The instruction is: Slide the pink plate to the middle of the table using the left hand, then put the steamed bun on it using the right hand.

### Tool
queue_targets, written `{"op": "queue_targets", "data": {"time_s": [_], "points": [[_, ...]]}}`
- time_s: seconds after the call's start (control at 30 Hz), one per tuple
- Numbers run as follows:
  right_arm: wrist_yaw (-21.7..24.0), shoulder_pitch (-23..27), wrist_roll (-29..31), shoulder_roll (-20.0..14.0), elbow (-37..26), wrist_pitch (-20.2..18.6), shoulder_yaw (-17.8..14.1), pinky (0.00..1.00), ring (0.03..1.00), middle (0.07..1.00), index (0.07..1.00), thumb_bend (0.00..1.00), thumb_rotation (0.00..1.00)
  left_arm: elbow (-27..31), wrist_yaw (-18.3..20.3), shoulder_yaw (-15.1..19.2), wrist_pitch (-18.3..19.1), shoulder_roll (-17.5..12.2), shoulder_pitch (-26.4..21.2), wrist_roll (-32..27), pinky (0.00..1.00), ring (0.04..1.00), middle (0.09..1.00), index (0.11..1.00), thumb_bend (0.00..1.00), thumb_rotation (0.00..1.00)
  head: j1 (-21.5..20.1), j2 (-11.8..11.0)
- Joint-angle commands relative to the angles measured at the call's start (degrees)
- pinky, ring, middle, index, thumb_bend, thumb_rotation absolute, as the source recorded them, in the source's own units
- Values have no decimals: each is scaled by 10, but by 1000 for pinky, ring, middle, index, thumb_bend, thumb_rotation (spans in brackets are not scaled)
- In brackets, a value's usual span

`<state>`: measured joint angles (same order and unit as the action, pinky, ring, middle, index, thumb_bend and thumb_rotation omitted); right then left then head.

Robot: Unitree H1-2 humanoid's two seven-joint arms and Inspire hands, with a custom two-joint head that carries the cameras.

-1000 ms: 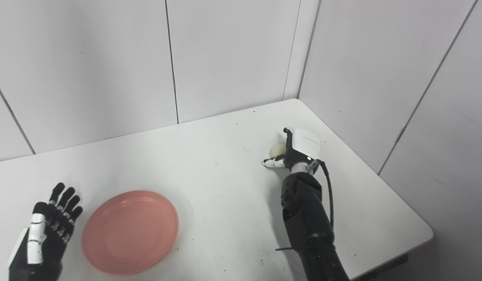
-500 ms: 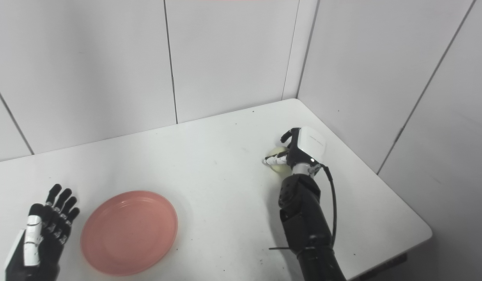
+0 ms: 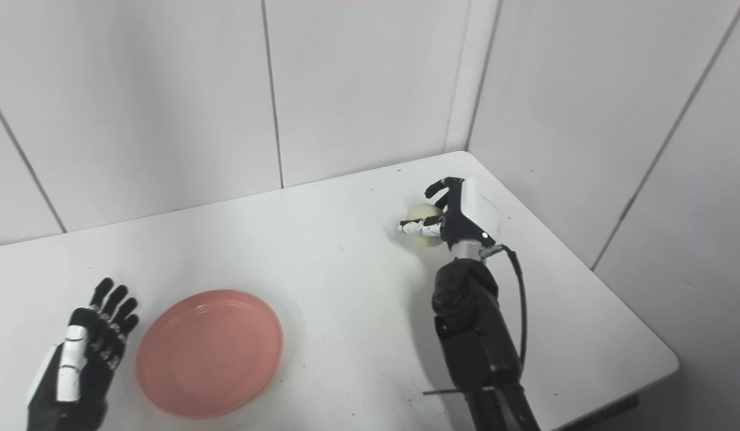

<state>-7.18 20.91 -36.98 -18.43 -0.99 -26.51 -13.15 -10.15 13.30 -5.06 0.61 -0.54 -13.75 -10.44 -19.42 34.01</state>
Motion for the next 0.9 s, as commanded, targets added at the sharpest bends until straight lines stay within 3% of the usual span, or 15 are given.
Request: {"op": "queue_targets", "data": {"time_s": [0.0, 0.1, 0.2, 0.3, 0.5, 0.67, 0.87], "points": [[4, 8, 29, -25, -28, 32, -4, 287, 360, 452, 527, 521, 0, -1, -11, -7, 10, 16, 9, 12, 995, 972, 986, 971, 694, 925, 20, 3], [9, 4, 88, -20, -45, 69, -5, 292, 363, 451, 524, 521, 0, -5, -19, -7, 4, 30, 9, 17, 999, 967, 983, 972, 682, 924, 47, 6], [19, 1, 136, -2, -77, 76, 0, 300, 371, 450, 524, 520, 0, -4, -28, -9, 0, 42, 10, 24, 1000, 976, 994, 984, 664, 933, 73, 10], [22, -6, 147, 3, -103, 82, 20, 304, 378, 458, 512, 522, 0, -7, -33, -8, -4, 51, 11, 27, 1000, 970, 988, 979, 647, 934, 88, 11], [36, -27, 176, 34, -140, 131, 79, 300, 357, 443, 525, 516, 0, -10, -35, -17, -3, 59, 13, 44, 1000, 975, 996, 990, 641, 979, 152, 16], [40, -48, 191, 62, -137, 187, 120, 309, 381, 455, 516, 518, 0, -18, -44, -24, -17, 64, 14, 60, 1000, 976, 992, 981, 641, 993, 177, 18], [44, -77, 178, 102, -142, 215, 183, 319, 373, 455, 517, 517, 0, -38, -44, -30, -43, 72, 11, 64, 1000, 973, 984, 978, 660, 1000, 206, 19]]}}
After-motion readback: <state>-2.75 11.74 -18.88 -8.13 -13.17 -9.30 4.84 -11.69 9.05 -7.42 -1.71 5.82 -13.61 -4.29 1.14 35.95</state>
